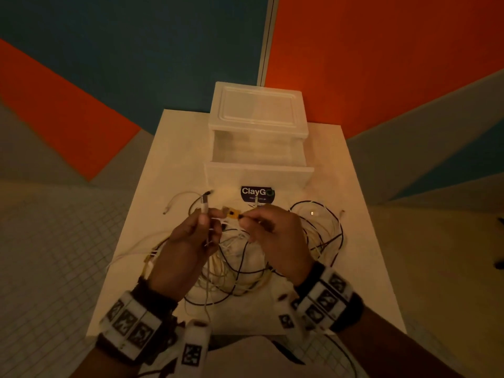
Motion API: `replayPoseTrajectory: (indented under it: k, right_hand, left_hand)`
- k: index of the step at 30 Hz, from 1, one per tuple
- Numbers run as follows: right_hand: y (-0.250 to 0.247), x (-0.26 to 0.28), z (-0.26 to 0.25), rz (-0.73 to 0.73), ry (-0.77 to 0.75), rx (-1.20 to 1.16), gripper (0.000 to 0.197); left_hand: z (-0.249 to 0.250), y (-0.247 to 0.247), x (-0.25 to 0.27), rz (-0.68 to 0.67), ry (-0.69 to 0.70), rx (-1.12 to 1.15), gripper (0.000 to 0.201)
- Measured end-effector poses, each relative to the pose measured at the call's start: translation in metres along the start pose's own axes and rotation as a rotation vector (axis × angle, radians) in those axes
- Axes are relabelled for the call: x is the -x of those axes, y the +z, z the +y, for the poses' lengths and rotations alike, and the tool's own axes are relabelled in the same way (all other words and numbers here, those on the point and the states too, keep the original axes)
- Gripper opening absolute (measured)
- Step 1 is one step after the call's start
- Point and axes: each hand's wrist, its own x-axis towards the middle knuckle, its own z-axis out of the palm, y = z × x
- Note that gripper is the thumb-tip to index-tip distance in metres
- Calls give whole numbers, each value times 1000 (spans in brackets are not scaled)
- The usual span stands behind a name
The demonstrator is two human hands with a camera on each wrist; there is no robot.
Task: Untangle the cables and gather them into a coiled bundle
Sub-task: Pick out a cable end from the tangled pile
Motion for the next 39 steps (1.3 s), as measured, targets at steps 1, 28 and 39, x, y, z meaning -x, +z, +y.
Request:
replayPoseTrajectory:
  k: [1, 28, 39]
  right_hand:
    - [9, -2, -3, 40, 14, -44, 6]
    - [-22, 16, 131, -129, 152, 358, 40]
    - [22, 4, 12, -34, -229, 601, 34]
  left_hand:
    - [-1, 3, 0, 22, 5, 6, 41]
    - [49, -32, -6, 34, 120, 339, 28]
    - [16, 26, -13, -15, -19, 0, 27]
